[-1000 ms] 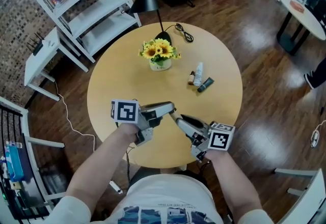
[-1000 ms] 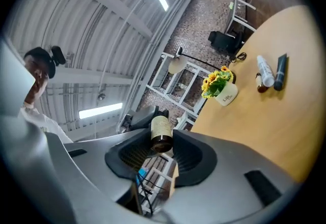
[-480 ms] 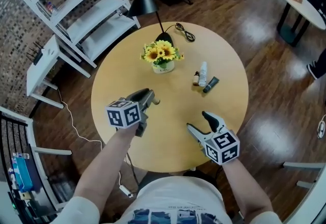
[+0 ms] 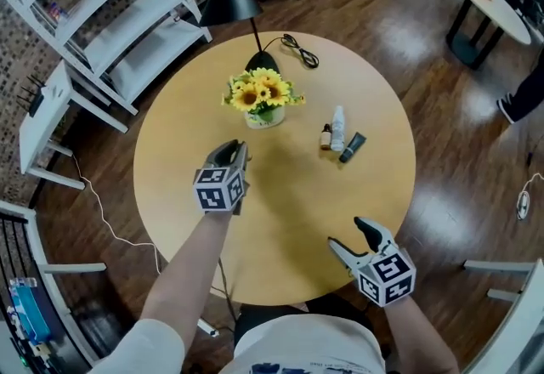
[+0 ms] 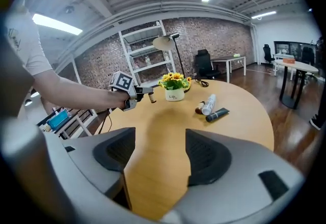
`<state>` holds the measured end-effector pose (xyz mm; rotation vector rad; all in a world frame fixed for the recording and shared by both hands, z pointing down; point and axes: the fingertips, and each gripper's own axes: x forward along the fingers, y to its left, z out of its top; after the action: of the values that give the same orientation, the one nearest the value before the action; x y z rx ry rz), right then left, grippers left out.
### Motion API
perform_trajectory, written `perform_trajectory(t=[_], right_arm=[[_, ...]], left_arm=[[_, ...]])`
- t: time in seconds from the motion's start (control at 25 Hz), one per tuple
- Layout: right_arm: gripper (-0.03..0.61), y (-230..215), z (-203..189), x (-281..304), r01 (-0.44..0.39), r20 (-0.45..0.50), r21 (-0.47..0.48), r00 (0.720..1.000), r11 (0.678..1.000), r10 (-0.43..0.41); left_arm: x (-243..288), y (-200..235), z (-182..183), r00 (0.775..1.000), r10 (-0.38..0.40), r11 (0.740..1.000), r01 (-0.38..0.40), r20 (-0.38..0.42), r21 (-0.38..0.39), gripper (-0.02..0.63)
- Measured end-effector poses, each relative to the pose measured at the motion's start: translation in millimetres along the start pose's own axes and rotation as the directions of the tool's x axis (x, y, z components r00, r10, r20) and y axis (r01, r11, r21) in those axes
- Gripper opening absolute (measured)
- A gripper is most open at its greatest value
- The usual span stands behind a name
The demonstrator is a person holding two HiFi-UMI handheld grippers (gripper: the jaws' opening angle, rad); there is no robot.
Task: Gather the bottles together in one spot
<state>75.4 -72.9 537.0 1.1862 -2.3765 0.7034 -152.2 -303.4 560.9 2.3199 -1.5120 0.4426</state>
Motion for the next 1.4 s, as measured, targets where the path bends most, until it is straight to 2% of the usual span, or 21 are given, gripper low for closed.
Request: perform_trajectory(t=[0.16, 0.36, 0.48, 1.16, 1.4], right_arm=[[0.331, -4, -1, 6, 0.024, -0.008, 0.038, 1.0, 0.999, -0.024], [0.327, 1, -2, 13, 0.011, -0.008, 0.053, 1.0, 0.999, -0.01], [0.327, 3, -7, 14, 0.008, -0.016, 0.065, 1.0, 0.998, -0.007], [0.316, 3, -14, 14, -0.002, -0.021, 0.082, 1.0, 0.997, 0.004], [0.317, 3, -14, 13, -0.001, -0.021, 0.086, 1.0, 0.996, 0.003]], left_arm=[[22, 20, -19, 0.999, 0.035, 0.999, -0.035, -0.013, 0.01, 0.077], [33, 30, -31, 0.998, 0.062, 0.998, -0.062, -0.015, 0.025, 0.077], [37, 32, -38, 0.998, 0.065, 0.996, -0.064, -0.018, 0.056, 0.077], [37, 30, -51, 0.997, 0.074, 0.99, -0.071, -0.018, 0.121, 0.083], [35, 27, -51, 0.998, 0.059, 0.99, -0.055, -0.025, 0.133, 0.145]])
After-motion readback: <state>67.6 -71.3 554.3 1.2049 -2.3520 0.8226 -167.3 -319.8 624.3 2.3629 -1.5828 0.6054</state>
